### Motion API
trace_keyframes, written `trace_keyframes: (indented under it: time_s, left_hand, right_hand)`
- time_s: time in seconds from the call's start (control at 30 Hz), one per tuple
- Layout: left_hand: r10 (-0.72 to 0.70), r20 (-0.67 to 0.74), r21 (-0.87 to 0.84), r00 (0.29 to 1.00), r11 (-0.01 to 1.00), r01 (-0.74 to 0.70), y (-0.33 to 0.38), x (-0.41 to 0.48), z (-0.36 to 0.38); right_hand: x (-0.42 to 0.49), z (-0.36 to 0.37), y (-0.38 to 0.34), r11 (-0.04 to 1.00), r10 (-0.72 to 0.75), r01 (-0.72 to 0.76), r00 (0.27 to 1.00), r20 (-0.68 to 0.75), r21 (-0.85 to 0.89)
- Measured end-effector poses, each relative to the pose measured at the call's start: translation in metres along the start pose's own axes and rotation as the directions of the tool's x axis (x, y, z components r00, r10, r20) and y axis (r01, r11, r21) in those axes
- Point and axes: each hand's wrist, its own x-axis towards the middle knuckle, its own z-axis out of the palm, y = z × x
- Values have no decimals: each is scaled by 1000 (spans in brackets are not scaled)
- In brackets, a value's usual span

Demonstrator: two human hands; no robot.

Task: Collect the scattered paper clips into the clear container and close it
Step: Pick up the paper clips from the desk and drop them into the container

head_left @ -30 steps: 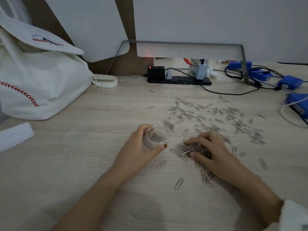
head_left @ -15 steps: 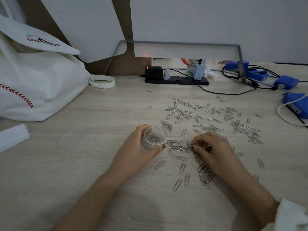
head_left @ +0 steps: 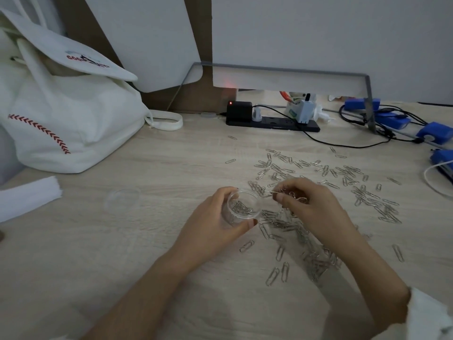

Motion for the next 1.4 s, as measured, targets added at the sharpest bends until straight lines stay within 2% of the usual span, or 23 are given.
trace_keyframes:
  time_s: [0.13,0.23,0.33,0.43,0.6,0.7,0.83,0.97,1.07,1.13,1.23,1.4]
  left_hand:
    - [13,2,-13,1000,1000,-13,-3,2,1]
    - [29,4,-18,1000,999,-29,-3,3,2]
    - [30,0,-16,1000,999,-30,-4,4,1]
    - [37,-5,-25,999,999,-38,-4,4,1]
    - [45,0,-28,999,999,-45,-5,4,2]
    - [42,0,-29,999,999,-42,-6,4,3]
    - [21,-8,-14,1000,1000,-21,-4,3,2]
    - [10,2,-26,1000,1000,-10,-4,2,1]
    - [7,2,-36,1000,999,-7,-3,2,2]
    - [5,-4,-44,1000,999,-5,-3,2,2]
    - [-1,4,-45,1000,999,2,-1,1,2]
    - [-54,-46,-64,997,997,51,-1,0,0]
  right_hand:
    - [17,21,-19,984,-79,93,992,99,-149]
    - [26,36,-26,925,-136,185,977,165,-333]
    - [28,49,-28,873,-152,239,961,229,-424]
    - [24,54,-27,862,-149,262,949,277,-434]
    - [15,43,-28,904,-150,252,943,295,-345]
    - [4,32,-30,910,-177,259,949,261,-324]
    - [-24,4,-10,930,-119,159,983,137,-333]
    - [-66,-30,27,909,87,-75,996,10,-410]
    - [-90,-43,55,783,234,-266,964,-130,-562]
    - [-98,-42,66,725,284,-319,946,-157,-611]
    - [-95,-30,60,788,254,-247,965,-67,-564]
    - [-88,-4,28,933,137,-101,987,82,-345]
